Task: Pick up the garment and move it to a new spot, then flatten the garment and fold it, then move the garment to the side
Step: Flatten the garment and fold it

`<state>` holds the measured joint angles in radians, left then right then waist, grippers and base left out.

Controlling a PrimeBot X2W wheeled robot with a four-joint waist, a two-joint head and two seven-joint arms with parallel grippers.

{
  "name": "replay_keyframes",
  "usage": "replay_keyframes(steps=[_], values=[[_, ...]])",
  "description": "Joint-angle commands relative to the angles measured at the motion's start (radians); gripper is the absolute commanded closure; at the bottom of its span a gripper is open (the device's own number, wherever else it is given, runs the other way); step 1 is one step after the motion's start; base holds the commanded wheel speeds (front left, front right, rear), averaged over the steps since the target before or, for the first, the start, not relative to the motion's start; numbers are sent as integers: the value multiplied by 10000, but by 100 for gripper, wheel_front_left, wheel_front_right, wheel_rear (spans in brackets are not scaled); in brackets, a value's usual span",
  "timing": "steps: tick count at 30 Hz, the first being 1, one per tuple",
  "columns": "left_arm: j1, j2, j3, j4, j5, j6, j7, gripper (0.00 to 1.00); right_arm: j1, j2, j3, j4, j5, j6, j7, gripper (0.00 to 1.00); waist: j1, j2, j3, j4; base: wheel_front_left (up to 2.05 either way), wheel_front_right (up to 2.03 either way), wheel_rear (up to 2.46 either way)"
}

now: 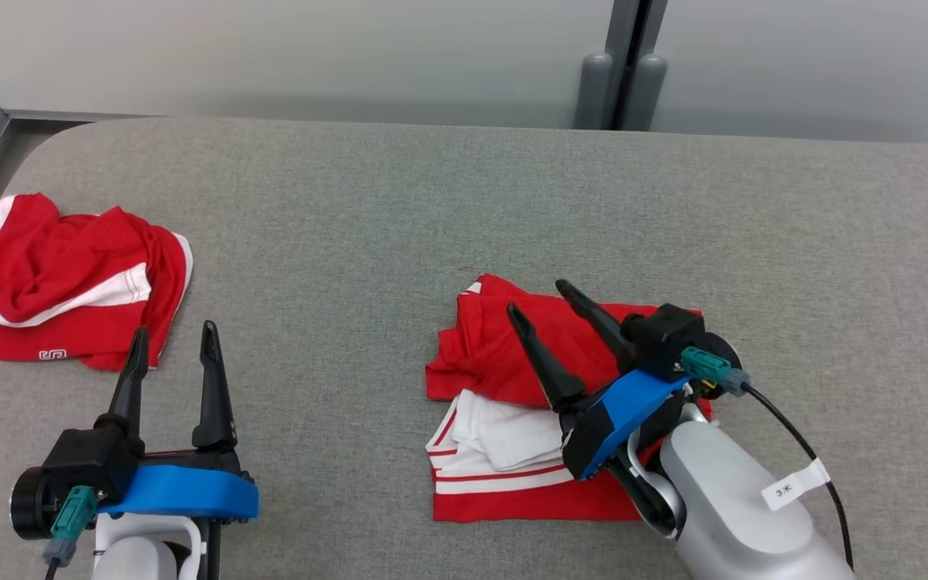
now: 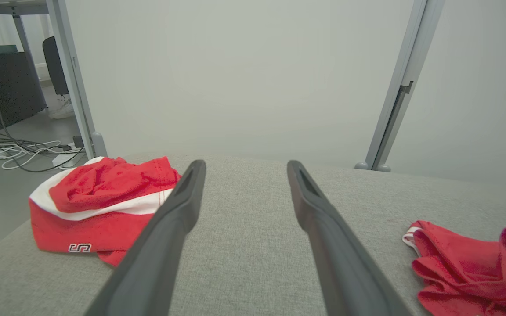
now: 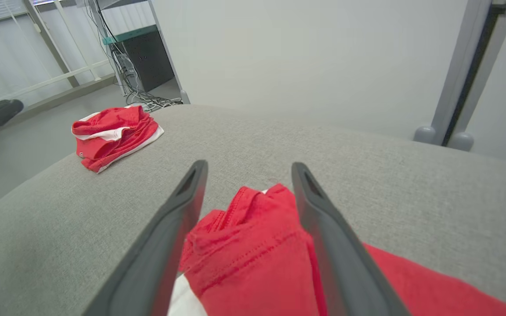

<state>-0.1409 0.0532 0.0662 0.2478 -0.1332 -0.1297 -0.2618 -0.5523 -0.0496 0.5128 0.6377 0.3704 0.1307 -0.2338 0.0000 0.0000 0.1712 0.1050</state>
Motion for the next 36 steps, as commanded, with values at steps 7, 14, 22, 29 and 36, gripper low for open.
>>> replay_keyframes(steps=[7, 14, 22, 29, 36], values=[[208, -16, 94, -87, 23, -13, -43, 0, 513, -369, -1385, -700, -1053, 1, -159, 0, 0, 0, -278, -409, 0, 0, 0], [315, -6, 76, -110, 15, -14, -45, 0, 1438, -847, -3122, -1460, -1459, 1, 153, 0, 0, 0, -363, -504, 0, 0, 0], [336, 78, 22, -42, -43, -14, -43, 0, 2116, -950, -4178, -1747, -1810, 1, 541, 13, 0, 0, -435, -414, 0, 0, 0], [401, 75, -16, -94, 29, -14, -45, 0, 2047, -897, -4286, -1141, -1879, 1, 574, 100, 0, 0, -495, -296, 0, 0, 0], [305, 113, -116, -31, -19, -14, -45, 0, 1478, -734, -3467, 157, -1846, 1, 477, 100, 0, 0, -452, -164, 0, 0, 0]])
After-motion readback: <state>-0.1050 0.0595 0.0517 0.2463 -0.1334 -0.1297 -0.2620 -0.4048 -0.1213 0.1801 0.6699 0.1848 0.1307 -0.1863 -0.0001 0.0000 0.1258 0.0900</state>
